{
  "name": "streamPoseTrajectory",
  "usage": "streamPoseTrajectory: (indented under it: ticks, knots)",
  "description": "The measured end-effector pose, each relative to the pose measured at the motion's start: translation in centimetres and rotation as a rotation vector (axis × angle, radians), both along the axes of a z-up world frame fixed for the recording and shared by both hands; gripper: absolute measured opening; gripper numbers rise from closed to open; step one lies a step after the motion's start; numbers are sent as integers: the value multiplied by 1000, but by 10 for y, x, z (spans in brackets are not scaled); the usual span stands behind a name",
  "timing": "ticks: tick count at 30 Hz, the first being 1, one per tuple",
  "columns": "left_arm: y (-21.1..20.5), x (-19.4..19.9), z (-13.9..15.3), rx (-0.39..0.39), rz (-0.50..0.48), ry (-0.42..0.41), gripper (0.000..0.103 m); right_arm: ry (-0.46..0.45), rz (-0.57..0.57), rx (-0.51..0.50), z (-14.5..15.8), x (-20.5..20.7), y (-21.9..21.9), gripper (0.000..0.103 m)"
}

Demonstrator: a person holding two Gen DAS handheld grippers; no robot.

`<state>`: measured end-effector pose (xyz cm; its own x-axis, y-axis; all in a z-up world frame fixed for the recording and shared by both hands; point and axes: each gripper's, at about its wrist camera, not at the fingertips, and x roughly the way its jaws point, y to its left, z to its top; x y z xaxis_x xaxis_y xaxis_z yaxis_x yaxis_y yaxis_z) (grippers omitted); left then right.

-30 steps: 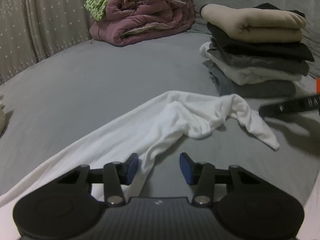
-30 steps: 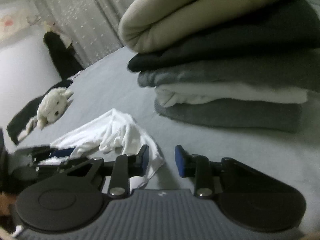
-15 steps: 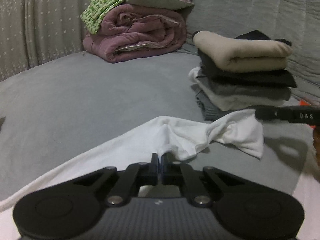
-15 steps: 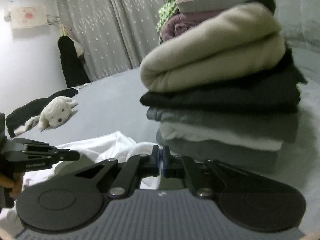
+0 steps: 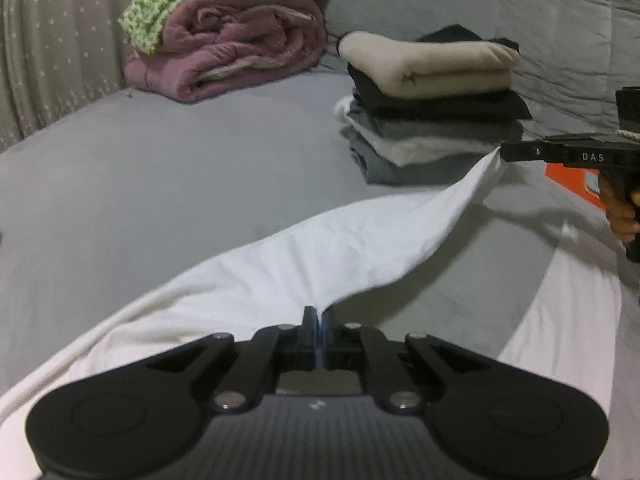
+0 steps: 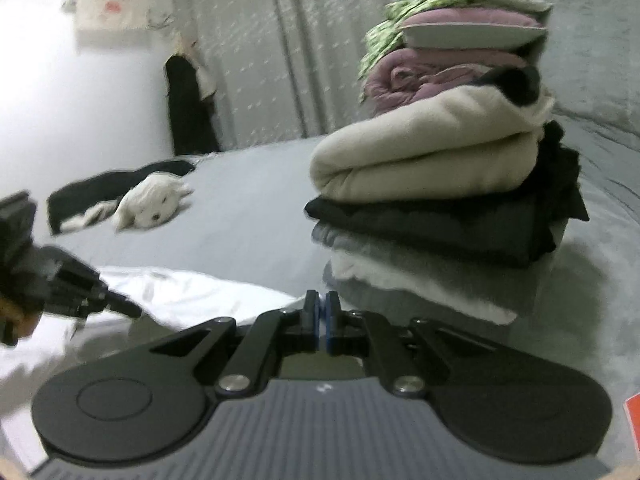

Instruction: Fold clothes

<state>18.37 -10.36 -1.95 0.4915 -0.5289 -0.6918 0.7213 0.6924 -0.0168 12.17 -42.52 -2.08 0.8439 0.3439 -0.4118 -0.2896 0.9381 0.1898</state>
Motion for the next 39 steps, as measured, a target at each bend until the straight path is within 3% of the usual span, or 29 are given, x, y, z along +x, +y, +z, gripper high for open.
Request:
streamPoseTrajectory:
  ticks: [5,8,11,13,14,15,19,22,24,27,29,31,39]
  knots:
    - [6,-2,-5,53,-103,70,2,73,185,-121,-13,-13,12,5]
    - [7,5,-9,83,-153,146,4,42,244,-192,-18,-26,20,13]
    - [11,11,-7,60,-162,181,13,36,212,-152,-15,-21,15,17]
    - [14,15,-2,21,-148,180,29,50,169,-133,-16,-18,8,47]
    - [14,16,0,3,-136,171,41,62,144,-131,-17,-16,6,48]
    - [13,17,3,-11,-126,162,44,81,118,-139,-19,-13,5,48]
    - [-2,24,8,-51,-106,143,44,136,66,-160,-26,-5,2,48]
    - [-22,22,6,-52,-111,121,44,179,14,-101,-31,8,-3,48]
    - [-37,17,1,-53,-131,106,44,215,-19,-87,-37,15,-6,45]
    - [-61,6,-10,-61,-169,88,44,234,-36,-94,-41,17,-6,32]
    - [-79,-2,-16,-71,-196,83,44,223,-25,-78,-41,20,-5,11]
    - [-97,-11,-22,-63,-226,62,44,219,-25,-61,-42,22,-5,2]
    - [-158,-38,-25,-56,-316,-12,43,135,-132,23,-31,24,-24,2]
